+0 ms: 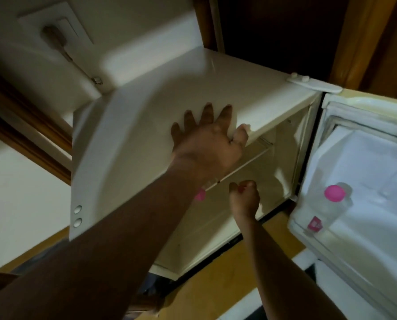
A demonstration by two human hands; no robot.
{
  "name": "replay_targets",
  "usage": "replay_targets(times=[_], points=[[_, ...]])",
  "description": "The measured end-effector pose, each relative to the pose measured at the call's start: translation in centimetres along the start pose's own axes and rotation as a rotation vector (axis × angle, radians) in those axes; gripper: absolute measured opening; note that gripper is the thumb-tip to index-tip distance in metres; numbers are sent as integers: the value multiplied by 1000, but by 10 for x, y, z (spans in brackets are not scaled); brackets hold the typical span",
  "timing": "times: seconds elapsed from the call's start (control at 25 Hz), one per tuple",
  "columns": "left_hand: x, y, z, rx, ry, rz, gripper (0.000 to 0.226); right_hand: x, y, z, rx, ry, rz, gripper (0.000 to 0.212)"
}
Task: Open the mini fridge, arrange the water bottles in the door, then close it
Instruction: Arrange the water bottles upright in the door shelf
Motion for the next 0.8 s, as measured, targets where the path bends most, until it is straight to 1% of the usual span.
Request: replay_targets(times=[0.08,0.16,0.24,0.32,0.4,0.44,0.52,0.6,0.68,0.72,0.8], points=[[-2,-1,1,7,5,-17,73,18,-36,21,27,-157,182,22],[-3,-4,2,8,3,-19,71,33,-78,43,105,-277,329,19],[-3,-9,4,6,-11,-26,70,54,-124,60,148,-345,445,14],[-4,-11,7,16,-13,-17,70,81,-166,77,152,-399,531,16],[-6,-14,10,22,3,-8,70,111,-199,97,109,-413,594,18],[-7,-15,11,29,-2,-5,69,123,-212,106,113,-412,649,16],[-6,-16,14,31,-8,-2,69,146,-236,121,124,-402,801,12],[-7,-17,16,14,-3,-3,69,165,-256,127,72,-392,938,15],[-7,-16,15,4,1,-16,69,175,-260,123,1,-367,1058,27],[-7,-16,15,2,1,-18,70,174,-256,119,-10,-349,1130,32],[-4,-14,14,-15,6,-21,71,164,-243,108,-4,-326,1251,35]])
Point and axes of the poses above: each hand's wrist, its own z-axis away from the middle knuckle, its own y-axis out of the palm, x = y × z, the point moved 1 cm from there along -z, towards the middle knuckle, and after that the axes turned 2 degrees about -z, right-handed, at the moved point
